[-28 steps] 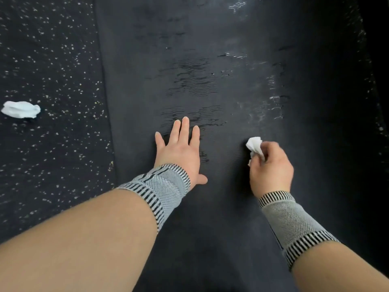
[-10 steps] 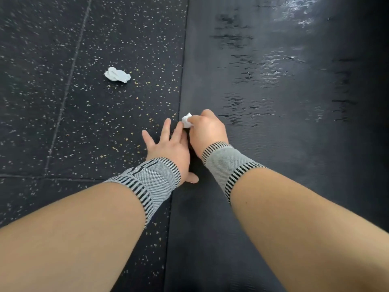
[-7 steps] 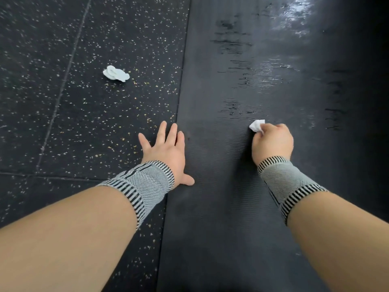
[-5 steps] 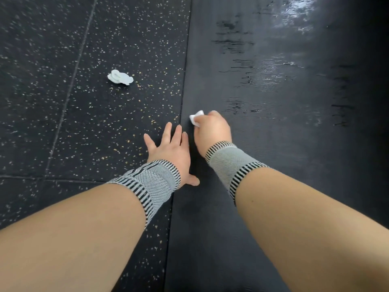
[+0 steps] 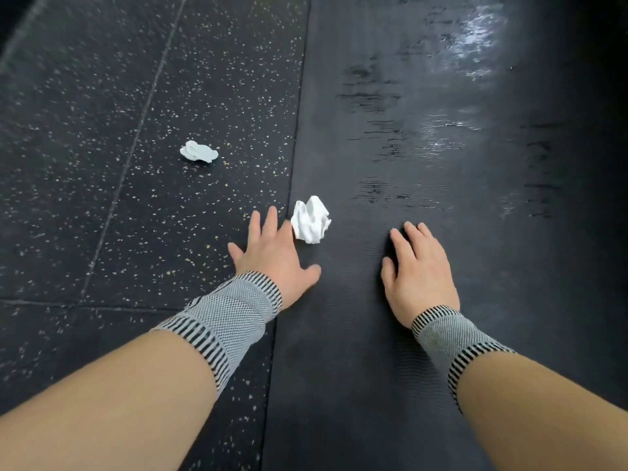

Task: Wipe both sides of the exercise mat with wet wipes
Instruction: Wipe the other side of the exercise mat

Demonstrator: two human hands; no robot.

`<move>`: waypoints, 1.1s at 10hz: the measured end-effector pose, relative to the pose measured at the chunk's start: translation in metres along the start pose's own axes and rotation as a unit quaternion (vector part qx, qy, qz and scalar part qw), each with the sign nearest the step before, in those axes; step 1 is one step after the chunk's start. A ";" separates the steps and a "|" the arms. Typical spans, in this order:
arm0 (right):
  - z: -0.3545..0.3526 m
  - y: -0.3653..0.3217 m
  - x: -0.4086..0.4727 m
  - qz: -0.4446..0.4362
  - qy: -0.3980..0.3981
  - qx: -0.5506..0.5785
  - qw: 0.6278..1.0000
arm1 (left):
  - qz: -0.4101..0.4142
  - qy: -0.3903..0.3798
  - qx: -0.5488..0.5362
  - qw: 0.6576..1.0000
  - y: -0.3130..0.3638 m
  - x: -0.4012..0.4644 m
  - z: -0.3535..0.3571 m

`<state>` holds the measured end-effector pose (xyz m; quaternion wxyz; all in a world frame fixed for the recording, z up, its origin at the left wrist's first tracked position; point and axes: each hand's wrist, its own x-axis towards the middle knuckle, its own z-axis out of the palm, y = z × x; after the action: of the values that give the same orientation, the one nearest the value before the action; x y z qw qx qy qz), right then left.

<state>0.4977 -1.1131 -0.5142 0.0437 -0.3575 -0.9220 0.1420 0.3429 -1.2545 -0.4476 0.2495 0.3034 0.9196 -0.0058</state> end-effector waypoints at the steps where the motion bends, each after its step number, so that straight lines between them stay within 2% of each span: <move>1: 0.003 -0.004 0.000 0.008 0.015 0.004 1.000 | 0.039 0.194 -0.134 0.971 0.009 0.002 -0.002; 2: 0.003 -0.003 0.000 0.002 0.035 -0.001 0.999 | 0.038 0.147 -0.091 0.984 0.022 0.011 0.006; 3: 0.003 -0.002 -0.001 -0.004 0.035 -0.002 0.999 | -0.001 0.124 -0.072 0.990 0.014 0.022 0.018; 4: 0.004 -0.002 0.000 -0.005 0.037 -0.011 0.999 | 0.005 0.158 -0.086 0.984 0.013 0.034 0.023; 5: 0.004 -0.001 0.000 -0.007 0.033 -0.018 0.999 | 0.042 0.178 -0.104 0.978 0.044 0.053 0.025; 6: 0.003 -0.001 0.000 -0.008 0.032 -0.033 0.999 | 0.122 0.178 -0.080 0.973 0.080 0.065 0.031; 7: 0.003 -0.001 -0.001 -0.006 0.038 -0.042 0.998 | 0.132 0.185 -0.056 0.972 0.069 0.075 0.028; 8: 0.004 -0.002 -0.001 -0.001 0.049 -0.048 0.998 | 0.023 0.214 -0.014 0.976 0.034 0.095 0.016; 9: 0.007 -0.001 0.000 0.004 0.046 -0.058 0.997 | -0.027 0.203 0.009 0.979 0.044 0.101 0.009; 10: 0.007 -0.001 0.000 0.021 0.032 -0.073 0.997 | 0.075 0.197 0.000 0.978 0.090 0.090 0.024; 11: 0.007 0.000 0.000 0.025 0.015 -0.087 0.996 | 0.148 0.192 0.016 0.970 0.109 0.082 0.029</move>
<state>0.4966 -1.1150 -0.5205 0.0226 -0.3845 -0.9211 0.0573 0.3609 -1.1249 -0.4953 0.0619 0.4355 0.8950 0.0747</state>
